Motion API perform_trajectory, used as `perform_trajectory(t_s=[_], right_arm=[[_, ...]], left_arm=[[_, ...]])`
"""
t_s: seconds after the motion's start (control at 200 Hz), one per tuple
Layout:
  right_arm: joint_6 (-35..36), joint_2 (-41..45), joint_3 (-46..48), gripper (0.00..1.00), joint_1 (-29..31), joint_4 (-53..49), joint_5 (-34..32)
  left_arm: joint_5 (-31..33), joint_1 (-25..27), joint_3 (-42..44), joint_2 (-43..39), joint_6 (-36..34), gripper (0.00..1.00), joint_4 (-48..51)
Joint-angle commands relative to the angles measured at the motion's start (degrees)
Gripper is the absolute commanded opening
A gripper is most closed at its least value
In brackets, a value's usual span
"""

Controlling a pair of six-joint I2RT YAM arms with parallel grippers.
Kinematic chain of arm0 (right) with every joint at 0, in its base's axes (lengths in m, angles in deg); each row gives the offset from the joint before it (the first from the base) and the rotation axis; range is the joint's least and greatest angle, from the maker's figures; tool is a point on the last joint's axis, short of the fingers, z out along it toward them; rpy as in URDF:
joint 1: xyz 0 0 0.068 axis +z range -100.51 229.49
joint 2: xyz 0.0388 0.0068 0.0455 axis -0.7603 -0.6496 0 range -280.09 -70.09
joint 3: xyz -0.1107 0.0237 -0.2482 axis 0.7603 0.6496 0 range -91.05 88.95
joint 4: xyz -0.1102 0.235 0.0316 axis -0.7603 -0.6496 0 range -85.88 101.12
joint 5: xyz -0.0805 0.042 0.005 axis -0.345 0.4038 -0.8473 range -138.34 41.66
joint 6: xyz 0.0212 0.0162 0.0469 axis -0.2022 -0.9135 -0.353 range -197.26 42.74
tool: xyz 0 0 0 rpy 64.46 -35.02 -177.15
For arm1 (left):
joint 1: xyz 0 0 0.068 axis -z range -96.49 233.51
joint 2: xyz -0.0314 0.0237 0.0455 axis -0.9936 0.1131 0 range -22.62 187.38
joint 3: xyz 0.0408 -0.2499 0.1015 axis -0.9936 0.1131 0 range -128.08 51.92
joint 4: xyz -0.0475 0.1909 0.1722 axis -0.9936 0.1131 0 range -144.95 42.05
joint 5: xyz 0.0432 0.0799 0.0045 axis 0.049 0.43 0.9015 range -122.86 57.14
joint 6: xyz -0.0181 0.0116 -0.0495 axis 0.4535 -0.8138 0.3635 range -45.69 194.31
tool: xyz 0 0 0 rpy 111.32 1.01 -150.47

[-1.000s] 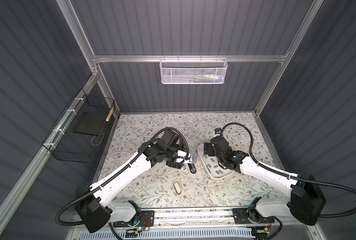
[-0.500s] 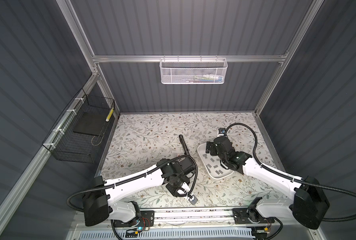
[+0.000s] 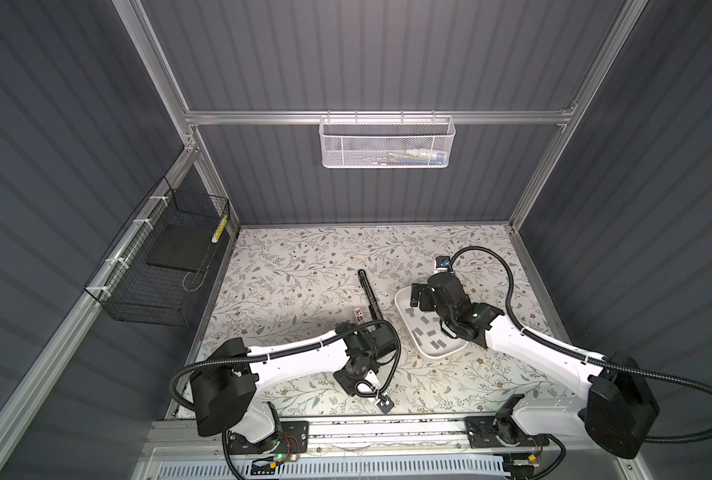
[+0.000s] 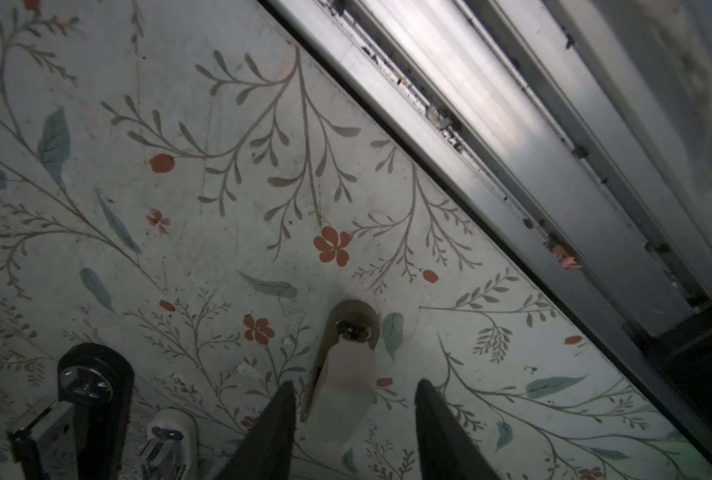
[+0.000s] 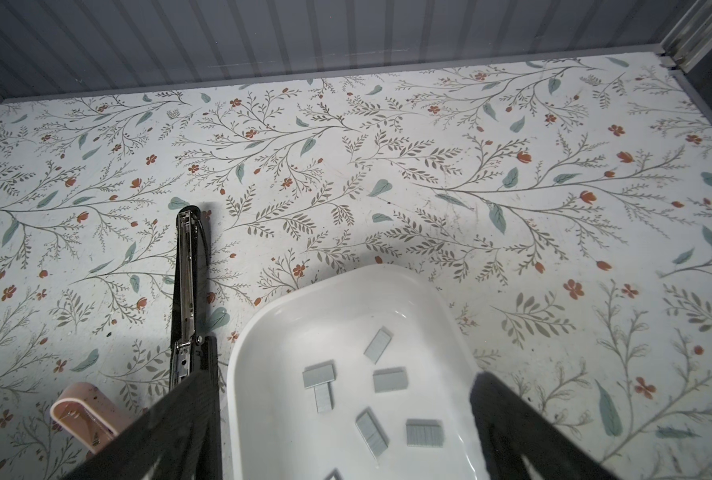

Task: Load the staples into the stapler
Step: 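Lower the left gripper onto the small beige piece and close on it, then lift the beige piece with the left gripper while the right hovers over the tray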

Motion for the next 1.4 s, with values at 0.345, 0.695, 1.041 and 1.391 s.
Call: perform_trajectory(t_s=[0.345,0.695,1.041,1.391], right_arm=[[-1.14,0.20,0.46,0.99,-0.29,0.68,2.62],[-1.24,-0.92,0.02,0.99,-0.29,0.51,3.33],[-1.38,-0.95,0.02,0.99,-0.29,0.51,3.36],[-4.01,3.50,1.40,0.99,-0.44,-0.34,-4.62]], left_arm=[[5.13,0.33,3.49,2.23,-8.31,0.51,-0.78],[6.13,0.33,2.89,3.54,-9.26,0.36,-1.79],[6.09,0.33,1.21,4.30,-9.37,0.22,-1.11],[4.83,0.33,-4.95,-5.45,3.47,0.00,-5.22]])
